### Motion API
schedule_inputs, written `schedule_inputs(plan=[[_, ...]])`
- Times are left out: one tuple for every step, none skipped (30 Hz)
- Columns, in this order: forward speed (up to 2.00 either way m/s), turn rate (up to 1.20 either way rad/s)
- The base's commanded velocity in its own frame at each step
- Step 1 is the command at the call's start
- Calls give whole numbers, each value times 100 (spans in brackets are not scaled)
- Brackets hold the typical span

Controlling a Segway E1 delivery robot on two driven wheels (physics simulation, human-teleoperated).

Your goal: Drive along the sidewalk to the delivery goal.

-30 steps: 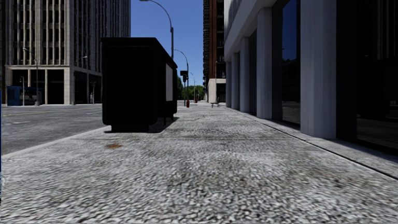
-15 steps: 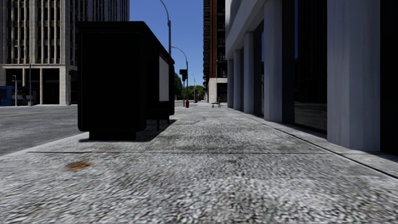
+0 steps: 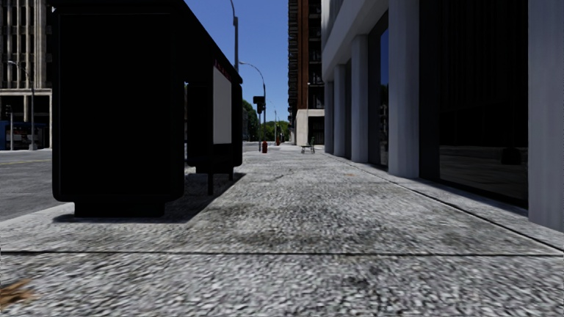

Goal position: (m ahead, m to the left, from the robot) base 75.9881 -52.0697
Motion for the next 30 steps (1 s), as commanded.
schedule_inputs(plan=[[195, 0], [195, 0], [195, 0], [195, 0], [195, 0], [195, 0], [195, 0], [195, 0], [195, 0], [195, 0], [194, 0], [194, 0], [194, 0], [194, 0], [194, 0], [194, 0], [194, 0], [194, 0], [194, 0], [194, 0], [194, 0], [194, 0], [193, 0], [193, 0], [193, 0], [193, 0], [193, 0], [193, 0], [193, 0], [193, 0]])
